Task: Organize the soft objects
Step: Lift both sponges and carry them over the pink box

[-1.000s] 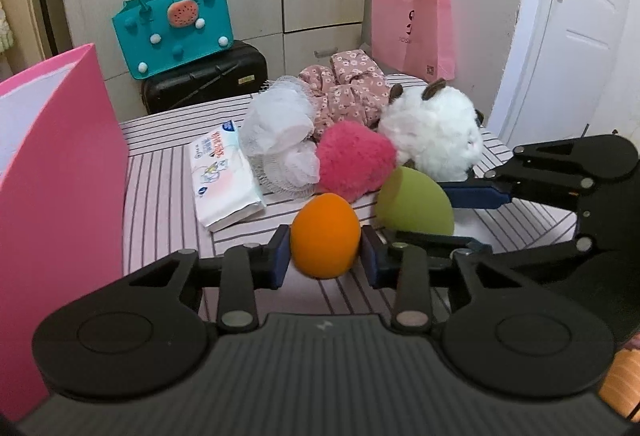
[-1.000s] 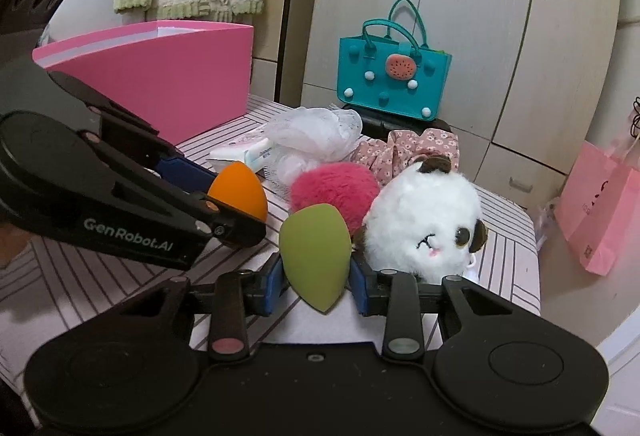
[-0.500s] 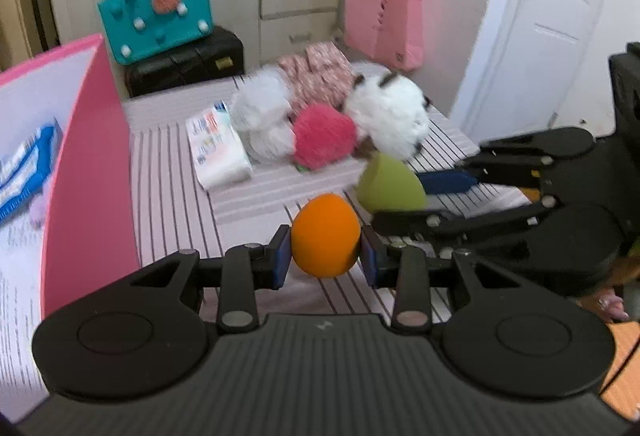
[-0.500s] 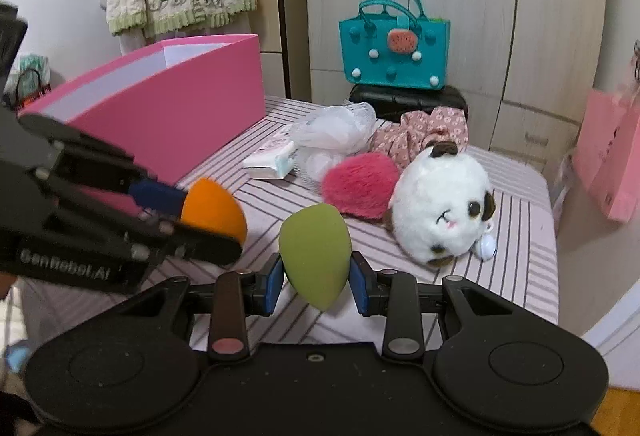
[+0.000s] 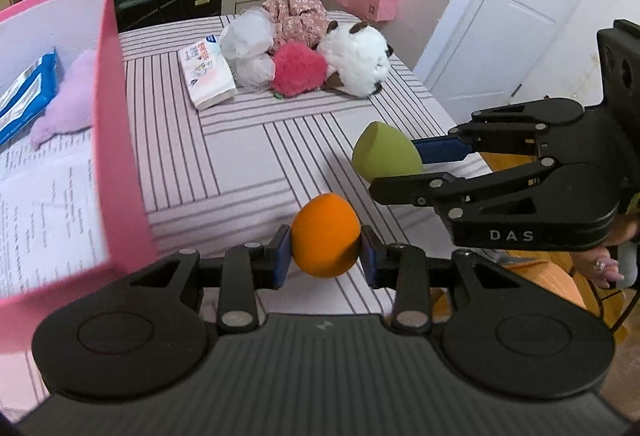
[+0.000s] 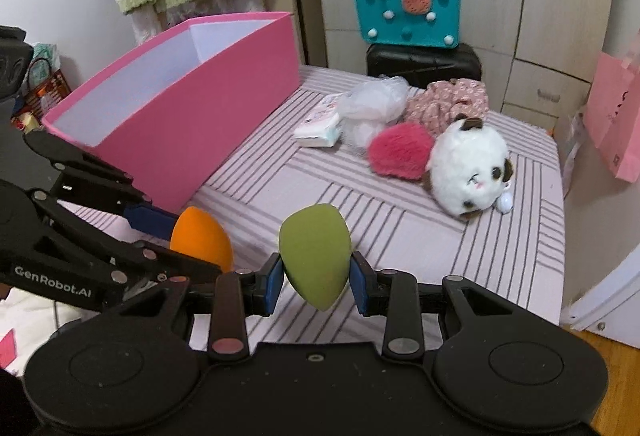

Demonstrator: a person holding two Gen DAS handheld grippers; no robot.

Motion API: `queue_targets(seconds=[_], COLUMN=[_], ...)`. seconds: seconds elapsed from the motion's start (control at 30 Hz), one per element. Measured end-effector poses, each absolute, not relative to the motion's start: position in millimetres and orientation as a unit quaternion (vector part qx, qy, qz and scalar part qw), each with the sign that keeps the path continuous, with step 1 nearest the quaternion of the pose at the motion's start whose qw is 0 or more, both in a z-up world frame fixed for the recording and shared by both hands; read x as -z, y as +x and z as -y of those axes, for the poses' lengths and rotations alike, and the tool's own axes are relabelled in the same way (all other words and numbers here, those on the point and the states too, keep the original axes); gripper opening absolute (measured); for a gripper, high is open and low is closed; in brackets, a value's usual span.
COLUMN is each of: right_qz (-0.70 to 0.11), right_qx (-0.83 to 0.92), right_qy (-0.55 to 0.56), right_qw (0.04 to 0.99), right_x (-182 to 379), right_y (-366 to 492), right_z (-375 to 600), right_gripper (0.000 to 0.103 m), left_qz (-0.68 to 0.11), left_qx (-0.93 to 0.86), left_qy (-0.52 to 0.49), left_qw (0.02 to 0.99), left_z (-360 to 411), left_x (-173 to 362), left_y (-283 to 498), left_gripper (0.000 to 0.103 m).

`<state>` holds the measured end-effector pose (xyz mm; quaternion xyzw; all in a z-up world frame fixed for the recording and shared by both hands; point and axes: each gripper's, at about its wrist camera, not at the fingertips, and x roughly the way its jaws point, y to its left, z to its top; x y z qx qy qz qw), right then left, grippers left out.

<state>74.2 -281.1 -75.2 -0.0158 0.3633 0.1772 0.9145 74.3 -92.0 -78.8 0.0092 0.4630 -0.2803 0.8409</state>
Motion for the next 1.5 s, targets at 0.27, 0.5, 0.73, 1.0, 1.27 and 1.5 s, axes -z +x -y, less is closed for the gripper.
queue_targets(seconds=[0.27, 0.5, 0.73, 1.0, 1.27, 1.5], right_qz=[-0.394, -0.408, -0.383, -0.329, -0.261, -0.246], right_qx=[-0.218, -0.258, -0.293, -0.325, -0.315, -0.339], right_qy=[-0.012, -0.007, -0.015, -0.039, -0.093, -0.106], right_qw=[0.893, 0.876, 0.876, 0.886, 0.908, 0.902], right_x=[51, 31, 7, -21, -33, -40], right_y=[53, 37, 28, 37, 65, 110], right_z=[261, 241, 220, 195, 170, 142], right_gripper=[0.04, 0.04, 0.04, 0.04, 0.04, 0.04], left_qz=[-0.456, -0.452, -0.42, -0.4, -0.387, -0.412], left_qx=[0.271, 0.258, 0.235, 0.21, 0.182, 0.14], left_qy=[0.036, 0.055, 0.036, 0.016, -0.004, 0.0], left_qw=[0.847, 0.852, 0.876, 0.892, 0.904, 0.9], left_z=[69, 47, 18, -16, -47, -66], left_x=[49, 23, -4, -17, -16, 2], left_y=[47, 22, 3, 8, 39, 92], left_gripper=[0.034, 0.034, 0.035, 0.035, 0.035, 0.035])
